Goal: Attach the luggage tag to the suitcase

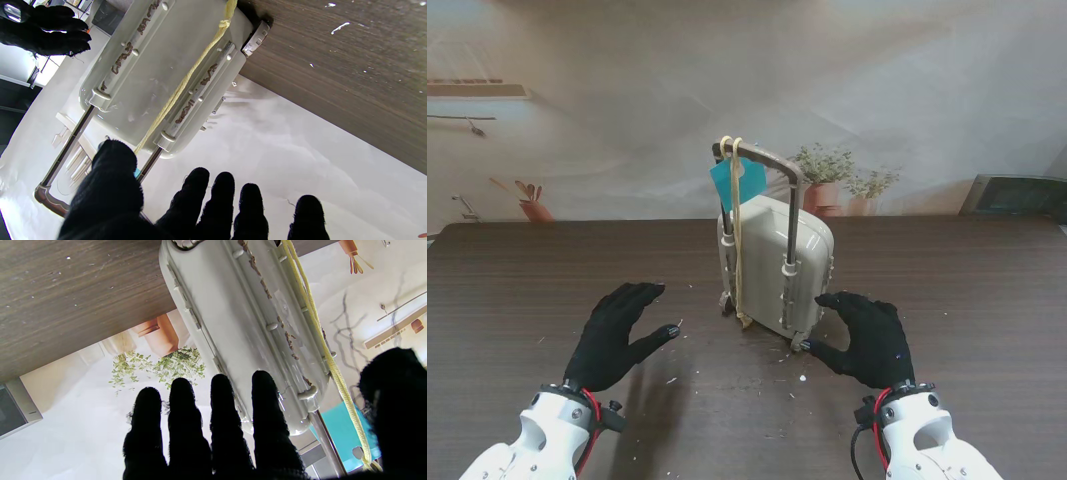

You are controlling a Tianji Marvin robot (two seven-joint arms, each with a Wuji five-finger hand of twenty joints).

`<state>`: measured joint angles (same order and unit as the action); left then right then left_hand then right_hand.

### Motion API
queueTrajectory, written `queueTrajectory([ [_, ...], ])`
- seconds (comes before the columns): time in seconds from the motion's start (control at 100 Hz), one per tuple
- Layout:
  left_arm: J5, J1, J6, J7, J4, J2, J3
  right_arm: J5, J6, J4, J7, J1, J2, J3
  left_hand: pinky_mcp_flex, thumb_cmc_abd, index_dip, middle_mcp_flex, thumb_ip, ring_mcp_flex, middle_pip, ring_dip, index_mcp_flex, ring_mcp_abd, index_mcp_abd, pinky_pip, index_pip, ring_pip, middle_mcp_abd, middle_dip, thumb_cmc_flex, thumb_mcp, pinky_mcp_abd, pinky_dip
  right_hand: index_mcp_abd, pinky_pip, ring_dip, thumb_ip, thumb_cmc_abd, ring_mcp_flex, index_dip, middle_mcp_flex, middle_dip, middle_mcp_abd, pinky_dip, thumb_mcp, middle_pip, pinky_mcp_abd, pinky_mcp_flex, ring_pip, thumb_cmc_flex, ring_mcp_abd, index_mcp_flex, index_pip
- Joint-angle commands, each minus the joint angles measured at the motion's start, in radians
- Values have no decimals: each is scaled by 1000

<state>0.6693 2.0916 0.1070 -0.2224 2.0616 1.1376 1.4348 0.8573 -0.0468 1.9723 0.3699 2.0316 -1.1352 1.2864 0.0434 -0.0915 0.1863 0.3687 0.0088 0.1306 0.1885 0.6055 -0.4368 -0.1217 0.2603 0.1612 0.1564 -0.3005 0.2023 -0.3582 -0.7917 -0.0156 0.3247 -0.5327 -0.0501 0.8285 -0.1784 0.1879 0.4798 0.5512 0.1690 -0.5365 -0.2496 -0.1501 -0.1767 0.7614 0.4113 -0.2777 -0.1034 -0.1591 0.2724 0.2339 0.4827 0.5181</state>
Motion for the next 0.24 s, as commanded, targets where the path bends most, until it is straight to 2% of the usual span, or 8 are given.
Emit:
queueTrajectory([
  [0.0, -2, 9, -1, 11, 9, -1, -3, 4, -2, -1, -10, 2, 0, 1, -14, -13, 10, -25, 13, 10, 8, -29, -13, 30, -115, -22, 2, 15, -37, 25, 31, -4, 0, 13, -5, -11, -13, -33, 3, 6, -10, -21, -1, 12, 18, 6, -1, 32, 8, 6, -32, -16, 8, -7],
  [0.23, 7, 26, 4, 4, 10, -1, -9, 5, -2, -5, -9, -6, 0, -5, -13, -13, 10, -23, 13, 13, 9, -30, -15, 33, -115, -20, 2, 17, -37, 26, 31, -4, -1, 15, -6, -8, -13, -31, 7, 6, -9, -25, -2, 12, 18, 16, 1, 33, 8, 3, -34, -14, 9, -7],
])
